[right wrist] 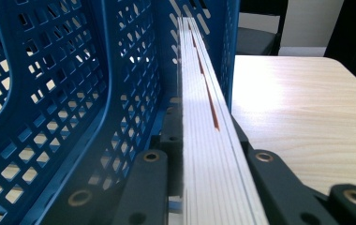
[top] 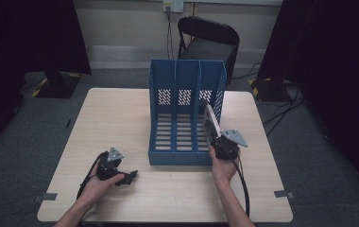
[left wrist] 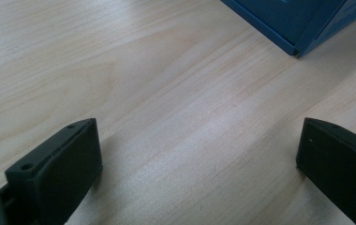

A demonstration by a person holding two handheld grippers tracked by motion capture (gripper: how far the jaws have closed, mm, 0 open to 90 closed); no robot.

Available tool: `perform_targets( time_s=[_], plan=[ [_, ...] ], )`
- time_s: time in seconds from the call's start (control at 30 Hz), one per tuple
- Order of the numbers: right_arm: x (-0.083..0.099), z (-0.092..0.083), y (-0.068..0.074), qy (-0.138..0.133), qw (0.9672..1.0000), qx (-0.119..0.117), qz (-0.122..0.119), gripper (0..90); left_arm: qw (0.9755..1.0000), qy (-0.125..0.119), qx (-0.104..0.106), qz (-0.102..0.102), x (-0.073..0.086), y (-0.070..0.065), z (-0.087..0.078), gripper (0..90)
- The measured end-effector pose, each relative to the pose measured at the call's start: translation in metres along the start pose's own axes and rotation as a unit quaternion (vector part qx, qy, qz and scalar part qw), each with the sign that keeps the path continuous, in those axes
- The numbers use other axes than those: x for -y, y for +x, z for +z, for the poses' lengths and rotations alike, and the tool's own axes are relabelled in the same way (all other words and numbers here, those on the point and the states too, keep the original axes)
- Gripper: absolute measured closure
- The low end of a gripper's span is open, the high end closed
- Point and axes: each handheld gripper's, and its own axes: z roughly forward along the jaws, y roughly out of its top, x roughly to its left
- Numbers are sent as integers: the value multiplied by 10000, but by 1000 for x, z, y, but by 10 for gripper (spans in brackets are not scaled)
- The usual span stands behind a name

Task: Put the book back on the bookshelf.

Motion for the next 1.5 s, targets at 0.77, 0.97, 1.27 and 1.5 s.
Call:
perform_targets(
  time_s=[0.77,0.97,1.27,1.5],
  plan=[
    [2,1,7,-171,9974,678,161,764,10000,10,2,-6,0,0,-1,0],
    [1,2,3,-32,9982,549,225,756,10000,10,2,-4,0,0,-1,0],
    [-7,5,-2,202,9990,324,209,720,10000,12,2,-5,0,0,-1,0],
    [-15,10,-5,416,9984,273,271,751,10000,10,3,-6,0,0,-1,0]
  ],
)
